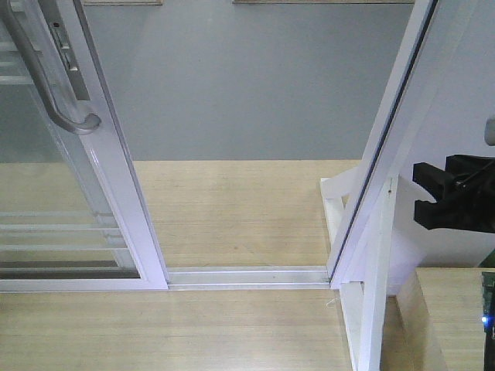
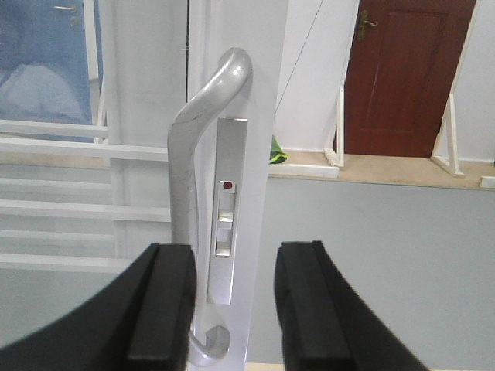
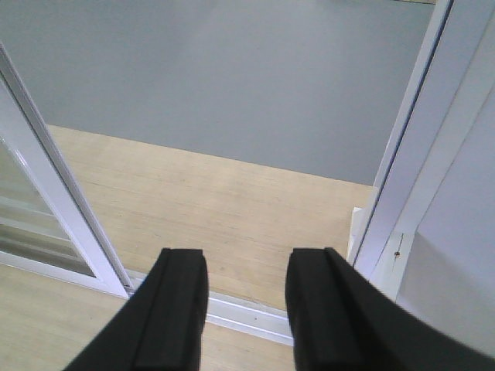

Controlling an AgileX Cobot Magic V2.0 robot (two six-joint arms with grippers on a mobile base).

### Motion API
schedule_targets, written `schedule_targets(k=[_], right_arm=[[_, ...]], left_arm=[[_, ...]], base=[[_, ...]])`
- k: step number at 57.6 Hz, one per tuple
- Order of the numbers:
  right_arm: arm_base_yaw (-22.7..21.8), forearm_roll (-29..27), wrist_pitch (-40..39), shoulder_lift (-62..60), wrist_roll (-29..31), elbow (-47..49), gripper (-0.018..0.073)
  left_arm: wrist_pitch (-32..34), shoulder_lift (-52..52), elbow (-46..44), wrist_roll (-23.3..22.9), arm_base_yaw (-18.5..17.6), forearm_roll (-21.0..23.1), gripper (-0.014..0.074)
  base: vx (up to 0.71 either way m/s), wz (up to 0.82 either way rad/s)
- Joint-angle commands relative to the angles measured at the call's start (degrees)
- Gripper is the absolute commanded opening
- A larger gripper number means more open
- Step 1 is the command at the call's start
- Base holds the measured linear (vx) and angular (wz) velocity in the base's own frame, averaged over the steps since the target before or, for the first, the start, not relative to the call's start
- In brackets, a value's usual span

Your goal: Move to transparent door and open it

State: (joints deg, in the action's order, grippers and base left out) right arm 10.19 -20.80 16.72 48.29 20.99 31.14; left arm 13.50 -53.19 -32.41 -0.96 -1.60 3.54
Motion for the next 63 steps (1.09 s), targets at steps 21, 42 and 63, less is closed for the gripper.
schedule_targets(k=[21,42,63], right_arm=[[-0.34,-0.11,-3.84,-0.66,0.25,1.63,0.0333],[-0.34,-0.11,-3.70,-0.66,0.25,1.63,0.0333],[-0.34,-0.11,-2.45,-0.64,0.25,1.63,0.0333]], left_arm=[[2.02,7.22,3.69,-1.52,-0.86,0.31,0.0143],[-4.16,38.92,23.21,0.96,-0.79,-0.15,-0.0007],[-11.59,53.97,35.72,0.96,-0.79,-3.92,-0.0007]], base=[[0.00,0.00],[0.00,0.00],[0.00,0.00]])
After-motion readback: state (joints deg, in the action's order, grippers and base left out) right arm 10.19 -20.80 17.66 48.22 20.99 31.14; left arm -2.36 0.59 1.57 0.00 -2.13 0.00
